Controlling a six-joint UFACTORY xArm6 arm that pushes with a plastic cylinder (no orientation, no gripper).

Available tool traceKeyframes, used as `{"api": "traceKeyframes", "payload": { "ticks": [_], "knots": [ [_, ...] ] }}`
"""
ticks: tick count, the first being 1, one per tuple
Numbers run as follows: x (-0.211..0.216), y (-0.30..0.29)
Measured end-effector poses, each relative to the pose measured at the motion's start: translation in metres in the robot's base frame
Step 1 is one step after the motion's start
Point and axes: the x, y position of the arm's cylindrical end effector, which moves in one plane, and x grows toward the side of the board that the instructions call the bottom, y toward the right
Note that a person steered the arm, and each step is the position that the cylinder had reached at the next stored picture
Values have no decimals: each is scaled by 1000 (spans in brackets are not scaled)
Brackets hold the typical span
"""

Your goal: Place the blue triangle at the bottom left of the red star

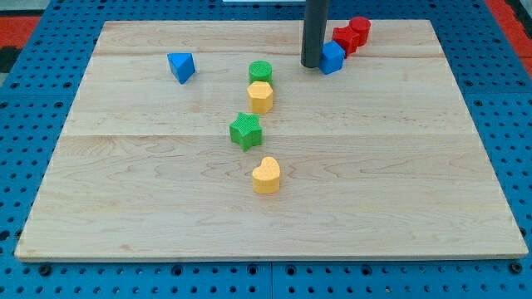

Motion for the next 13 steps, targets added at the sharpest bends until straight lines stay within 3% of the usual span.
{"api": "traceKeyframes", "payload": {
  "ticks": [1, 2, 4, 5, 6, 8, 9, 10, 11, 13],
  "knots": [
    [11, -110],
    [12, -162],
    [73, -243],
    [23, -228],
    [-3, -152],
    [-41, -193],
    [-62, -115],
    [-40, -126],
    [-49, -169],
    [-9, -163]
  ]
}}
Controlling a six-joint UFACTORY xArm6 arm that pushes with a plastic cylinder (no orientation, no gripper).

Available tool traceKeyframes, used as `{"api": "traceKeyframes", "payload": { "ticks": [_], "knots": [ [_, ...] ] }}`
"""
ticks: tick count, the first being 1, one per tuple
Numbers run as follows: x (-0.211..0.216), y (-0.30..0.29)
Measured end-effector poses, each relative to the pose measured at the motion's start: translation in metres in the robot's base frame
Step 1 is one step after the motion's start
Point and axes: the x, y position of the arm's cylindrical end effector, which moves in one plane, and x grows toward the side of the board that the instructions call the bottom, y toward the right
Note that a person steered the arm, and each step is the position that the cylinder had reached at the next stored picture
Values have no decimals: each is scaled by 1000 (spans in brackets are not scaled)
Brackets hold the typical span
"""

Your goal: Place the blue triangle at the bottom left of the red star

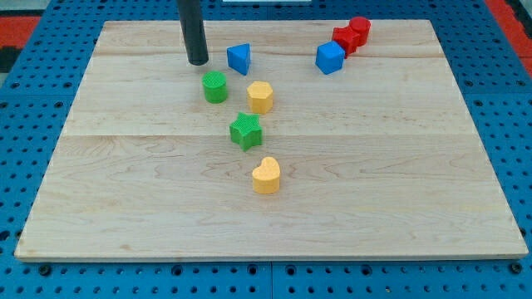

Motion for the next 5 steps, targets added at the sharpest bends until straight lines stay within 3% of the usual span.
{"api": "traceKeyframes", "payload": {
  "ticks": [1, 3, 5],
  "knots": [
    [0, 6],
    [-39, 90],
    [-28, 51]
  ]
}}
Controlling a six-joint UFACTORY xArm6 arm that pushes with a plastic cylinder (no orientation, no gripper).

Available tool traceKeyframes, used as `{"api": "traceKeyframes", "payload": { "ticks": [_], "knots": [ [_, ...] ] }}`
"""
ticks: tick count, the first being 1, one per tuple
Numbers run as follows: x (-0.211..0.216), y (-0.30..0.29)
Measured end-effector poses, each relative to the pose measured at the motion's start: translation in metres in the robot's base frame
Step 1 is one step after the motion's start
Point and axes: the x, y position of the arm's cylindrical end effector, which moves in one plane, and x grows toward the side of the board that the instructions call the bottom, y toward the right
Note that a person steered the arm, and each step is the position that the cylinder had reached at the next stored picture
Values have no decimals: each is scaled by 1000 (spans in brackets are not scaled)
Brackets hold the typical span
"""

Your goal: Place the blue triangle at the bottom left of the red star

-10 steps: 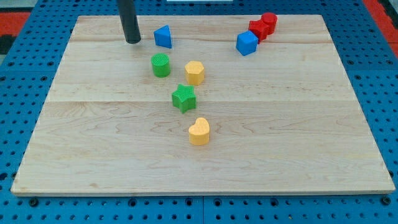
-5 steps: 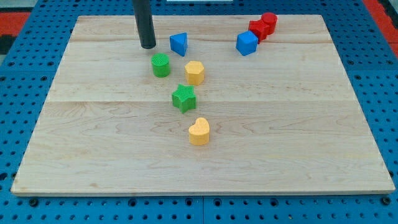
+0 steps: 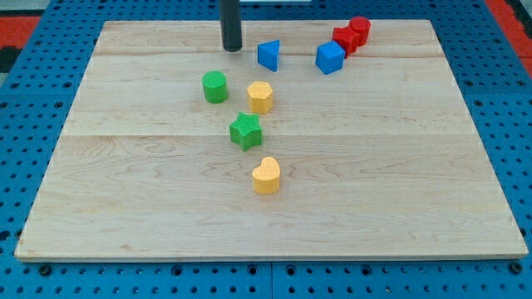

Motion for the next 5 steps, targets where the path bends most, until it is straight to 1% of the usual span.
{"api": "traceKeyframes", "payload": {
  "ticks": [1, 2, 3, 5],
  "knots": [
    [11, 35],
    [8, 95],
    [9, 127],
    [9, 122]
  ]
}}
